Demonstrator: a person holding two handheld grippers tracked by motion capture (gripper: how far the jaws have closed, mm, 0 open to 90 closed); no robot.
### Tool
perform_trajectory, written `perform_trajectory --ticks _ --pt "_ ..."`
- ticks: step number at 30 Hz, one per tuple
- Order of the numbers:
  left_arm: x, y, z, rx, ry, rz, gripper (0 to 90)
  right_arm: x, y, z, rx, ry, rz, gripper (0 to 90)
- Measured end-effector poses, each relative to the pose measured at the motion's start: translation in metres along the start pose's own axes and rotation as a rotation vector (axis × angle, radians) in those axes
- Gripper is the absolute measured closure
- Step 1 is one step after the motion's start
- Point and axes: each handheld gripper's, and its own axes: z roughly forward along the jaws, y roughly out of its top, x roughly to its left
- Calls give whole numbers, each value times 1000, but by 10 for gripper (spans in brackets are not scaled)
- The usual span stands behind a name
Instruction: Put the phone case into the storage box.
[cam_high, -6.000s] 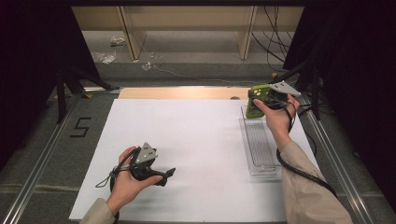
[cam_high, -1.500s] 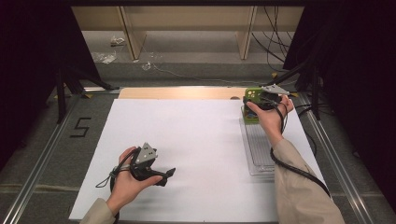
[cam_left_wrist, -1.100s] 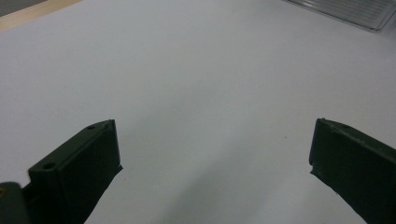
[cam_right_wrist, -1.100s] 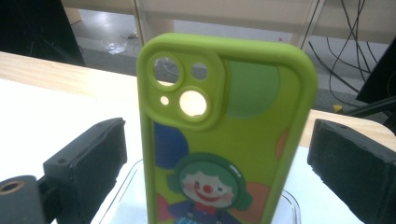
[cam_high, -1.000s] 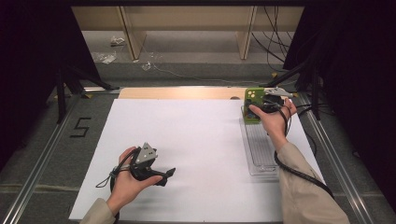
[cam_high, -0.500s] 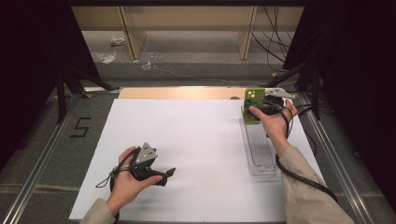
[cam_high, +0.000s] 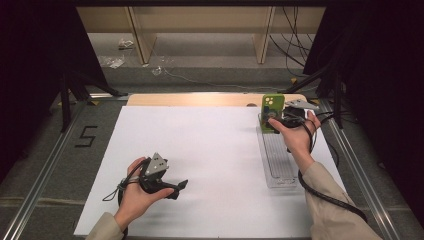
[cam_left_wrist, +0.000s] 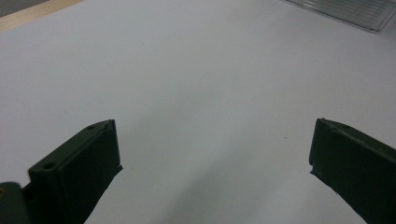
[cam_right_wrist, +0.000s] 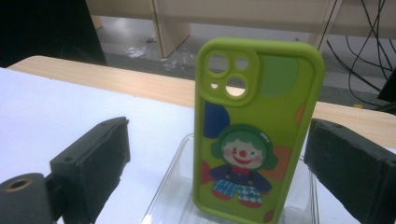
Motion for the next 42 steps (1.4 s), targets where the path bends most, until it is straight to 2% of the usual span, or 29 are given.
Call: perform_trajectory --ticks 20,33,42 --pt "1 0 -1 -1 3 -1 13 16 -7 -19 -3 92 -61 107" --pt "1 0 -2 1 10 -1 15 28 -15 -40 -4 165 -115 127" --pt "2 0 -2 0 12 -3 15 34 -23 -47 2 207 -115 127"
